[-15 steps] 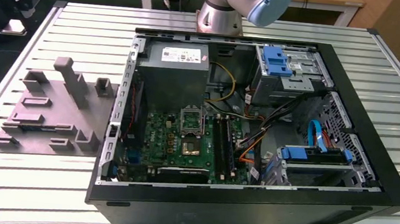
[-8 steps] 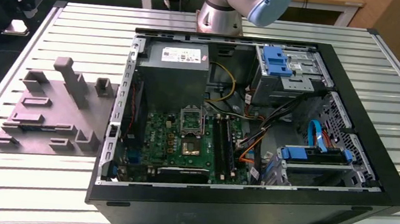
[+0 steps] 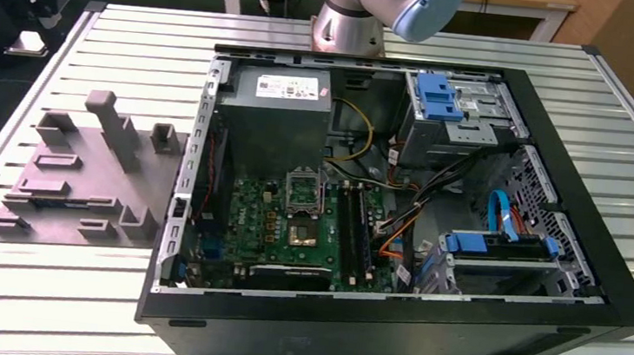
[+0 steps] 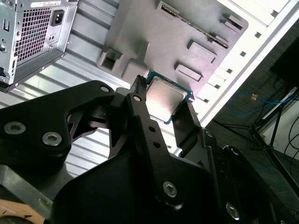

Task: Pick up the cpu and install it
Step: 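Pick up the cpu and move it towards the insertion slot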

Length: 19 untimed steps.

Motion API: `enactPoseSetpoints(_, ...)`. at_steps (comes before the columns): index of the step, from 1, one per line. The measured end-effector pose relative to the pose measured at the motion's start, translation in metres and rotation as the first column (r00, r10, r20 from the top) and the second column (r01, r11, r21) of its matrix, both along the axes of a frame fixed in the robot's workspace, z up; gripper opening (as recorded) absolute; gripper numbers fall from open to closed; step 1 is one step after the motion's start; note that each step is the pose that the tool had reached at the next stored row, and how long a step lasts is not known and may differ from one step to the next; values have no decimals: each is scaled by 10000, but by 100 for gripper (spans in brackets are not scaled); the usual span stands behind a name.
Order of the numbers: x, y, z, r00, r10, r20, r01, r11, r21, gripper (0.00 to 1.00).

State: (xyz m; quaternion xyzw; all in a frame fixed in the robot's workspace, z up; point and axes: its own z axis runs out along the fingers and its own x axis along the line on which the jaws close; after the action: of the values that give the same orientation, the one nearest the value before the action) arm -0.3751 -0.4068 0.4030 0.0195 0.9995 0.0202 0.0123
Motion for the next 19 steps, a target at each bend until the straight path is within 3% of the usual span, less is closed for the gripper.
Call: enactPoseSetpoints(19,46,0,1,10000,0,-1,0,10000,-1,47)
